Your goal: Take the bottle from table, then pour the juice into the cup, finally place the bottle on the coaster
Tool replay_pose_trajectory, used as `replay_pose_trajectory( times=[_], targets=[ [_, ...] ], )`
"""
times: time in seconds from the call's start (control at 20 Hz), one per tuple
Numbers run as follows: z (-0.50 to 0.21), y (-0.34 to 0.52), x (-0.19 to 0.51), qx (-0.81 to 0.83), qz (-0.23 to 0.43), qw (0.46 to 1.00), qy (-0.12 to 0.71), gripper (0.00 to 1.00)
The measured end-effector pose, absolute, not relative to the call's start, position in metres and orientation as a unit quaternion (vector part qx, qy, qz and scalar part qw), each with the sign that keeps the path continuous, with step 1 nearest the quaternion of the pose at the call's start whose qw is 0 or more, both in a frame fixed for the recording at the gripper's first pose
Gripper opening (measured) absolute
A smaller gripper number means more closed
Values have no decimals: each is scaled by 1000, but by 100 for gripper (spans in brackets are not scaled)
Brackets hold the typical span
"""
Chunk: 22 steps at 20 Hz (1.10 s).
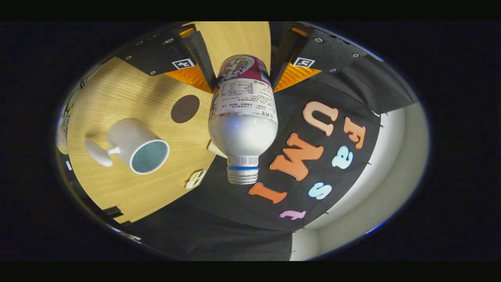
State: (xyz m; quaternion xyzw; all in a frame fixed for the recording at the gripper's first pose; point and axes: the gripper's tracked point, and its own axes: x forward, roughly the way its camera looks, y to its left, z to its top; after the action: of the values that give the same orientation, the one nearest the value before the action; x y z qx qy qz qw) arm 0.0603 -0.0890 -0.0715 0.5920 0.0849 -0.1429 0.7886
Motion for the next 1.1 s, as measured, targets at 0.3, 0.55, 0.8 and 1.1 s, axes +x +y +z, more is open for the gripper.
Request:
replay_pose_trajectory(
  times=[0.3,0.55,0.8,1.1],
  targets=[
    [-76,-105,61,661,-175,725,81,76],
    [-73,-104,65,700,-177,688,75,76],
    [-67,-105,71,742,-174,645,63,76],
    [-68,-117,74,785,-183,590,47,76]
  ],
)
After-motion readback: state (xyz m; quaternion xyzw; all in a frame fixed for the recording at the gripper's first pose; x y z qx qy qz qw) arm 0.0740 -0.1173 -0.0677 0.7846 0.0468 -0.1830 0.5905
